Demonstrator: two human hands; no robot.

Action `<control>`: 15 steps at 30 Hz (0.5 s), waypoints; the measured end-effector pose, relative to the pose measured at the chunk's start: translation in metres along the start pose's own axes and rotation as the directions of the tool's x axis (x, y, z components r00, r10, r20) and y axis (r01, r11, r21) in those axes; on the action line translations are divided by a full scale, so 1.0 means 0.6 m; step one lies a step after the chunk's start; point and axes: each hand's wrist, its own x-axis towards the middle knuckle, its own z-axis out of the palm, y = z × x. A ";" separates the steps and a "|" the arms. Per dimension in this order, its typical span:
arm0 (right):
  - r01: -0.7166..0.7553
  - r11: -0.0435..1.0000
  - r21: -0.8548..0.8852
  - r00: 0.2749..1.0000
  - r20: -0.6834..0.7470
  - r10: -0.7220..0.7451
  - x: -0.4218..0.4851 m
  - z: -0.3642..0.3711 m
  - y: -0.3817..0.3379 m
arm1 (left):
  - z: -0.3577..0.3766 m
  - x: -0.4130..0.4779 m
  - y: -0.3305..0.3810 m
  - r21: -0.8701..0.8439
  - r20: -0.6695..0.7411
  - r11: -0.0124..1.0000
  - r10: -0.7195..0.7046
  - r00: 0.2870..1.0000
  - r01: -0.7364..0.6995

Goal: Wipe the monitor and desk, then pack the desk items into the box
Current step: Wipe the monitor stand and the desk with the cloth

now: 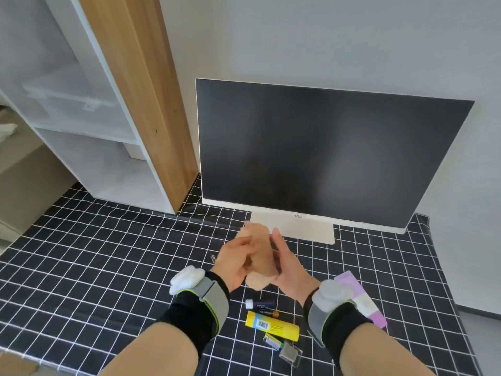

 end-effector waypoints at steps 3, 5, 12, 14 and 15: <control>-0.032 0.961 0.276 0.999 -0.007 0.035 -0.007 -0.018 -0.011 | 0.028 -0.007 0.002 0.213 0.262 0.977 -0.064 0.963 0.007; -0.005 0.935 0.355 0.994 -0.102 0.043 -0.008 -0.040 -0.012 | 0.025 0.010 0.008 0.299 0.291 0.953 -0.035 0.956 -0.056; 0.404 0.782 -0.475 0.458 -0.635 -0.622 -0.006 -0.096 -0.038 | -0.075 0.123 0.046 0.962 0.083 0.227 0.294 0.952 -0.154; 0.178 0.552 -0.815 0.606 -0.351 -0.714 0.018 -0.119 -0.021 | -0.091 0.167 0.044 0.994 0.054 -0.106 0.239 0.970 -0.029; -0.034 0.348 -0.937 0.744 -0.256 -0.617 0.025 -0.129 -0.011 | -0.097 0.178 0.041 0.978 0.016 -0.205 0.214 0.977 0.029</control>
